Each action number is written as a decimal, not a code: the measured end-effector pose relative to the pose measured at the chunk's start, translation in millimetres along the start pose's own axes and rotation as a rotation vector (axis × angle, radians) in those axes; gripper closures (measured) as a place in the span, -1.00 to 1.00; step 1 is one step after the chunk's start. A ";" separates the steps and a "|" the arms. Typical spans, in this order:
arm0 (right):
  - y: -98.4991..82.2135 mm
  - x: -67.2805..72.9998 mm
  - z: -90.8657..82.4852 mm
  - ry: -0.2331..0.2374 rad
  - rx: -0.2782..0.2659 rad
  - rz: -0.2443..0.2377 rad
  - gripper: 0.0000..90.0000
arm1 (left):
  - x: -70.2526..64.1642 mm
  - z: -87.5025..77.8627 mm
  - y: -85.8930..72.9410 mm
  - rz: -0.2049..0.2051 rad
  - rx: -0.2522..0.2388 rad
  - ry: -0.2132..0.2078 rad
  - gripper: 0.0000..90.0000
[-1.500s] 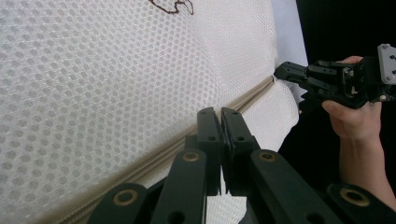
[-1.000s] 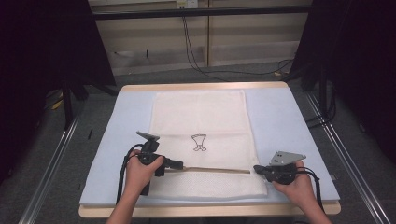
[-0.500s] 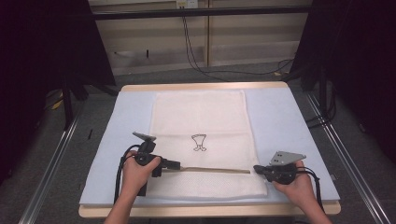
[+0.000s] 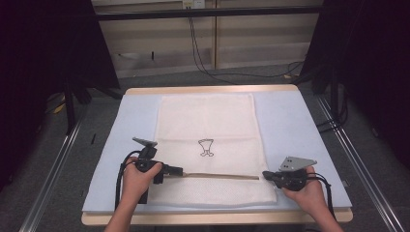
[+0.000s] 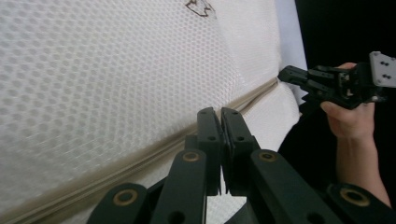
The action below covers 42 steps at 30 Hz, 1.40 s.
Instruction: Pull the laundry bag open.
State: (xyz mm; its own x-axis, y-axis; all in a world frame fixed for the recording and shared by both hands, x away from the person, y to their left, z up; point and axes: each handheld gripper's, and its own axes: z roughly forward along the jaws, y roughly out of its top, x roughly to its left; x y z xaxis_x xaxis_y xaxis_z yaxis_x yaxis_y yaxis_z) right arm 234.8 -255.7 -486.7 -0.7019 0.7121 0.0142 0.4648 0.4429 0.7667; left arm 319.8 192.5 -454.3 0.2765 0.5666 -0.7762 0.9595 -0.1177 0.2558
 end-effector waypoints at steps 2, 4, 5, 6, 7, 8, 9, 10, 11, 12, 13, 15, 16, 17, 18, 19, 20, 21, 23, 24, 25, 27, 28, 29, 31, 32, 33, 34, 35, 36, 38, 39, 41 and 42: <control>0.0 0.2 -0.2 -0.003 0.001 0.002 1.00 | 2.4 -3.5 -0.6 -0.004 -0.004 -0.004 0.95; 0.0 0.4 -0.2 -0.004 0.002 0.000 1.00 | 5.0 -7.0 -1.9 -0.013 -0.015 -0.003 0.95; 0.0 0.4 -0.2 -0.004 0.002 -0.001 1.00 | 6.3 -9.0 -2.3 -0.013 -0.015 -0.003 0.95; 0.0 0.4 -0.2 -0.003 0.002 0.002 1.00 | 7.4 -10.8 -2.7 -0.015 -0.016 -0.004 0.95; -0.1 0.2 -0.1 -0.001 0.000 0.000 1.00 | 8.3 -11.7 -3.1 -0.012 -0.023 0.003 0.95; 0.0 0.2 -0.2 -0.003 0.001 0.000 1.00 | 9.5 -13.8 -3.6 -0.017 -0.023 0.005 0.95; 0.0 0.2 -0.1 -0.001 0.000 0.001 1.00 | 10.9 -15.9 -4.0 -0.016 -0.023 0.005 0.95; 0.0 0.3 -0.1 -0.001 0.001 0.001 1.00 | 12.2 -17.8 -4.6 -0.016 -0.027 0.009 0.95; 0.0 0.4 -0.3 -0.006 0.003 0.000 1.00 | 12.3 -19.4 -5.3 -0.026 -0.029 0.011 0.95; 0.0 0.4 -0.2 -0.004 0.002 0.001 1.00 | 14.8 -22.6 -6.0 -0.026 -0.035 0.012 0.95; 0.0 0.4 -0.2 -0.004 0.002 0.000 1.00 | 17.6 -26.1 -6.9 -0.030 -0.045 0.018 0.95; 0.0 0.3 -0.3 -0.004 0.002 0.003 1.00 | 21.5 -31.4 -8.3 -0.040 -0.052 0.012 0.95; 0.0 0.2 -0.2 -0.002 0.001 0.001 1.00 | 23.9 -34.4 -9.2 -0.041 -0.060 0.009 0.95; 0.0 0.4 -0.4 -0.007 0.003 0.002 1.00 | 26.3 -37.3 -10.5 -0.045 -0.063 0.009 0.95; 0.0 0.3 -0.1 -0.002 0.000 0.001 1.00 | 28.0 -39.4 -11.2 -0.047 -0.066 0.009 0.95; 0.0 0.3 -0.3 -0.005 0.002 0.000 1.00 | 29.7 -41.9 -12.3 -0.053 -0.073 0.006 0.95; 0.0 0.3 -0.1 -0.001 0.001 0.002 1.00 | 31.8 -44.9 -13.1 -0.050 -0.072 0.004 0.95; 0.0 0.2 -0.3 -0.003 0.002 0.003 1.00 | 33.4 -47.0 -13.7 -0.050 -0.075 0.006 0.95; 0.0 0.3 -0.2 -0.003 0.002 0.000 1.00 | 35.3 -50.4 -14.8 -0.061 -0.084 0.005 0.95; 0.1 0.5 -0.1 -0.008 0.002 -0.002 1.00 | 37.4 -52.8 -15.6 -0.059 -0.085 -0.001 0.95; 0.0 0.7 -0.2 -0.009 0.002 -0.001 1.00 | 38.6 -53.9 -16.2 -0.058 -0.087 -0.001 0.95; 0.1 0.7 -0.4 -0.011 0.003 0.000 1.00 | 41.0 -57.5 -17.4 -0.058 -0.091 0.000 0.94; 0.1 0.6 -0.3 -0.010 0.003 0.000 1.00 | 41.9 -59.3 -18.2 -0.061 -0.097 0.005 0.95; 0.1 0.5 -0.4 -0.007 0.003 0.000 1.00 | 42.7 -61.2 -19.0 -0.063 -0.097 0.006 0.95; 0.1 0.6 -0.4 -0.008 0.004 0.001 1.00 | 45.8 -65.2 -20.6 -0.063 -0.101 0.010 0.95; 0.1 0.4 -0.3 -0.007 0.003 0.000 1.00 | 48.4 -67.1 -21.2 -0.055 -0.094 0.009 0.95; 0.1 0.4 -0.3 -0.006 0.003 0.001 1.00 | 49.3 -67.6 -22.2 -0.097 -0.123 0.009 0.95; 0.1 0.4 -0.4 -0.005 0.004 0.003 1.00 | 52.5 -69.8 -23.0 -0.085 -0.117 0.012 0.95; 0.0 0.1 -0.1 -0.002 0.000 0.000 1.00 | 54.7 -71.7 -23.2 -0.073 -0.107 0.015 0.94; 0.1 0.4 -0.4 -0.007 0.004 0.002 1.00 | 55.6 -72.6 -23.7 -0.085 -0.116 0.013 0.94; 0.1 0.3 -0.3 -0.005 0.002 0.000 1.00 | 59.1 -77.1 -24.3 -0.084 -0.109 0.017 0.94; 0.1 0.4 -0.4 -0.006 0.003 0.002 1.00 | 60.4 -78.3 -24.6 -0.094 -0.114 0.015 0.94; 0.1 0.4 -0.3 -0.004 0.003 0.000 1.00 | 64.5 -82.3 -25.2 -0.102 -0.121 0.021 0.94; 0.1 0.4 -0.4 -0.006 0.003 0.001 1.00 | 67.0 -84.4 -25.6 -0.105 -0.124 0.019 0.94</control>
State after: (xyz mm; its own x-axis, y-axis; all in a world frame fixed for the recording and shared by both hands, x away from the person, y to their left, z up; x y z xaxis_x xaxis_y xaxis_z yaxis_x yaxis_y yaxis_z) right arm 234.3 -255.5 -486.4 -0.6981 0.7159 0.0105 0.4671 0.4443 0.7645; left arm 309.2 302.3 -464.2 0.1727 0.5863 -0.7915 0.9688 0.0438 0.2438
